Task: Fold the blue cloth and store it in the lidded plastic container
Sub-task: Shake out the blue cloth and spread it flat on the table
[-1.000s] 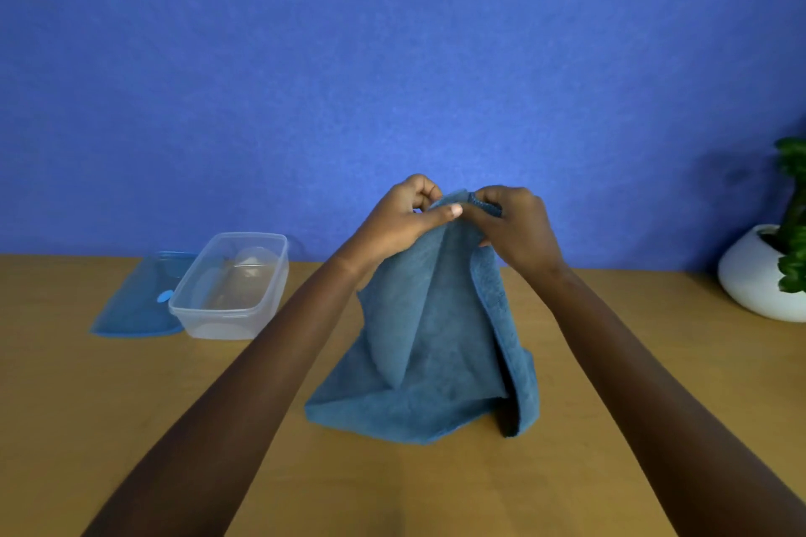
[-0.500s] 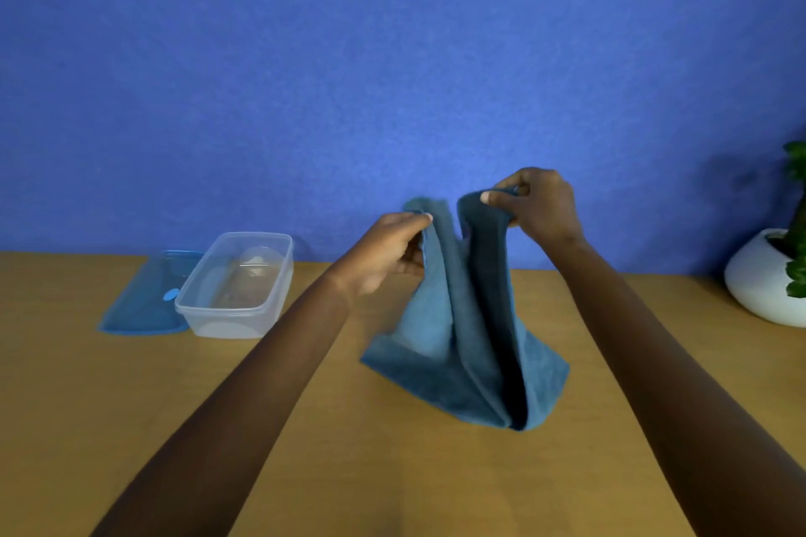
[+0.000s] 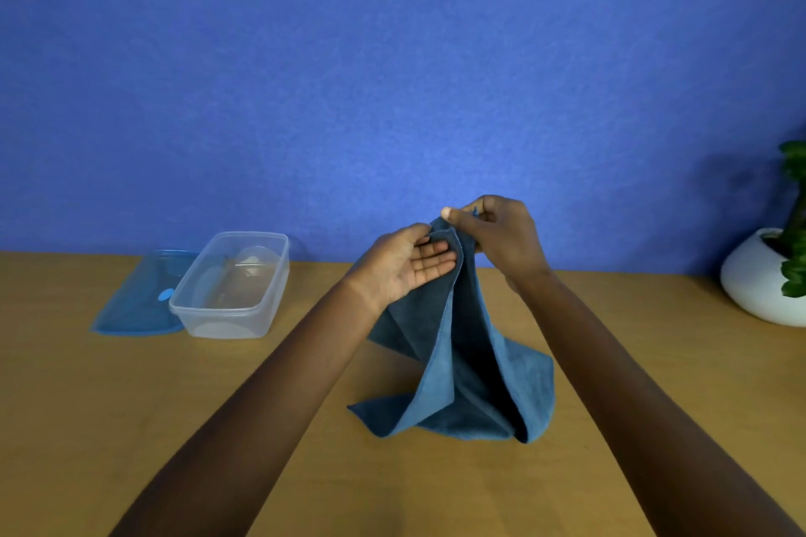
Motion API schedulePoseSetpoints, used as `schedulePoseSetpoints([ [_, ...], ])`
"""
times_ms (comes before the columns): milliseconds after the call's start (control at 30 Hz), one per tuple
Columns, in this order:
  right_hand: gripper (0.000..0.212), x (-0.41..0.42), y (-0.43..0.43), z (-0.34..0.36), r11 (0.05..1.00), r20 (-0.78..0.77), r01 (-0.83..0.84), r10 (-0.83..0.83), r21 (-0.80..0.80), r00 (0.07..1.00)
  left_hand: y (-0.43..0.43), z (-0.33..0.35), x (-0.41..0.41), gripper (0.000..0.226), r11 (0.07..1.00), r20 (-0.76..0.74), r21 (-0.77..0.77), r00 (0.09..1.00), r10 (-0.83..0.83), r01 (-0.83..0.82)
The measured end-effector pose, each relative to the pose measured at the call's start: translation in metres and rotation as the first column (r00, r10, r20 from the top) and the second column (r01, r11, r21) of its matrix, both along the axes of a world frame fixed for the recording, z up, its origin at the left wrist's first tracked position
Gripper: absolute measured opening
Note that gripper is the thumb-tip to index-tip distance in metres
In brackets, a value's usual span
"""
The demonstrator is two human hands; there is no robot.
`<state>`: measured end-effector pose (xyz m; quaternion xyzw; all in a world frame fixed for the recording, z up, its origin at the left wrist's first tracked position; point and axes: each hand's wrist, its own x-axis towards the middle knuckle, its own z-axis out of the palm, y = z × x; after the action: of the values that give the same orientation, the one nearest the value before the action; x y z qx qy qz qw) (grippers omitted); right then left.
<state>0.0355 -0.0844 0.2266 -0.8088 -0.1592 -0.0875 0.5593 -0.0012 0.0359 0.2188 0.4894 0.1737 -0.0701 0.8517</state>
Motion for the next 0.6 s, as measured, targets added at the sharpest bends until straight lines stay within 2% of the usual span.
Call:
schedulePoseSetpoints([
  [67, 0.036, -0.002, 0.001, 0.001, 1.000, 0.020, -0.002, 0.002, -0.002, 1.000, -0.001, 0.001, -0.001, 0.019, 1.000, -0.003, -0.030, 1.000, 0.000, 0.000],
  [233, 0.016, -0.005, 0.000, -0.004, 0.986, 0.120, -0.042, 0.061, -0.161, 0.991, 0.002, 0.000, 0.000, 0.022, 0.991, -0.021, -0.126, 0.999, 0.038, -0.040],
  [300, 0.015, -0.005, -0.001, -0.008, 0.983, 0.121, -0.057, 0.079, -0.176, 0.990, 0.003, 0.000, 0.000, 0.023, 0.985, -0.031, -0.162, 0.998, 0.058, -0.062],
  [500, 0.016, -0.008, 0.000, -0.009, 0.989, 0.039, -0.138, 0.141, -0.060, 0.989, 0.003, -0.004, -0.002, 0.018, 0.981, -0.041, -0.178, 0.997, 0.064, -0.071],
  [600, 0.017, -0.009, -0.001, -0.011, 0.982, -0.124, -0.184, 0.189, 0.050, 0.974, 0.006, -0.008, -0.001, 0.019, 0.979, -0.057, -0.177, 0.994, 0.089, -0.098],
])
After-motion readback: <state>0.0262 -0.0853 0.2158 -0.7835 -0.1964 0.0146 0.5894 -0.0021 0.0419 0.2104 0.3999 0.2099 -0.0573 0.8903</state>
